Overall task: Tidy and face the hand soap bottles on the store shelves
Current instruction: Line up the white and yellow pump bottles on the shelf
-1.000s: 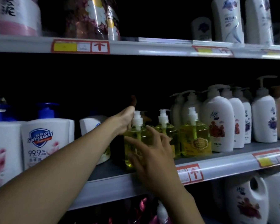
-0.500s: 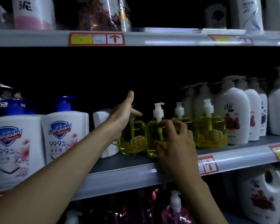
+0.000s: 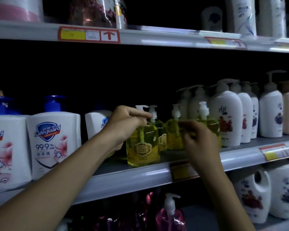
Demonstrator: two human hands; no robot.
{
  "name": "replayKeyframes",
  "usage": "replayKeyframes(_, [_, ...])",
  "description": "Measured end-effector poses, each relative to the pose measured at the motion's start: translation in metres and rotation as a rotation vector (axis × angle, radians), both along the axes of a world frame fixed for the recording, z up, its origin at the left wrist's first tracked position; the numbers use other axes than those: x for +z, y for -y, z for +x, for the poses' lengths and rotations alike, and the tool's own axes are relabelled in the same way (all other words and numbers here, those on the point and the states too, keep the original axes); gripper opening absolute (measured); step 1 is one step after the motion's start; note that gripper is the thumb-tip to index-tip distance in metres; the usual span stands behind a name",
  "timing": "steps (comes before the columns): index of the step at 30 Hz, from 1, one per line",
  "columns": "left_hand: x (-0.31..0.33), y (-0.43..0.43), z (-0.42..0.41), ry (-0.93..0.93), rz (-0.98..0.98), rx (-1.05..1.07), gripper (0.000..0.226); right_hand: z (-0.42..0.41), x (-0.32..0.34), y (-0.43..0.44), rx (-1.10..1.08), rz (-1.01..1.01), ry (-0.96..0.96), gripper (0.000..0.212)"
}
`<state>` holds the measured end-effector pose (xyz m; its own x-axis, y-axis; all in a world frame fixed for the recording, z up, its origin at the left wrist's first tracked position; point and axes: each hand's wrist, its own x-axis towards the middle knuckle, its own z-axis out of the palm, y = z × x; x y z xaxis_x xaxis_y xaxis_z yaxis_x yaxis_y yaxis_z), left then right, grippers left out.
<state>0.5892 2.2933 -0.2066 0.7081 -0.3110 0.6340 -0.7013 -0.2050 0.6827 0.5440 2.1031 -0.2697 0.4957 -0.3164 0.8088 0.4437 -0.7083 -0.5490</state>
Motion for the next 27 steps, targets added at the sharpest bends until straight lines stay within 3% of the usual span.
replayKeyframes(5, [-0.001, 0.025, -0.003, 0.012, 0.019, -0.046, 0.031, -0.001, -0.009, 0.045, -0.413, -0.023, -0.116, 0.048])
replayKeyframes(9, [-0.012, 0.026, 0.0, 0.108, -0.028, -0.021, 0.04, 0.0, -0.012, 0.056, -0.394, -0.067, -0.2, 0.058])
replayKeyframes(12, [-0.023, 0.021, -0.002, 0.018, 0.122, -0.11, 0.066, 0.005, -0.012, 0.058, -0.391, -0.077, -0.179, 0.059])
replayKeyframes(14, [-0.027, 0.021, -0.001, -0.001, 0.035, -0.17, 0.076, 0.009, -0.011, 0.058, -0.398, -0.097, -0.191, 0.058])
replayKeyframes(17, [-0.019, 0.02, 0.021, -0.072, -0.364, -0.117, 0.05, 0.014, -0.007, 0.062, -0.389, -0.131, -0.216, 0.055])
replayKeyframes(22, [-0.005, 0.027, 0.049, -0.29, -0.124, 0.102, 0.011, 0.019, 0.0, 0.059, -0.304, -0.173, -0.289, 0.058])
replayKeyframes(27, [-0.003, 0.031, 0.056, -0.4, -0.06, 0.137, 0.031, 0.022, 0.02, 0.074, -0.216, -0.159, -0.354, 0.049])
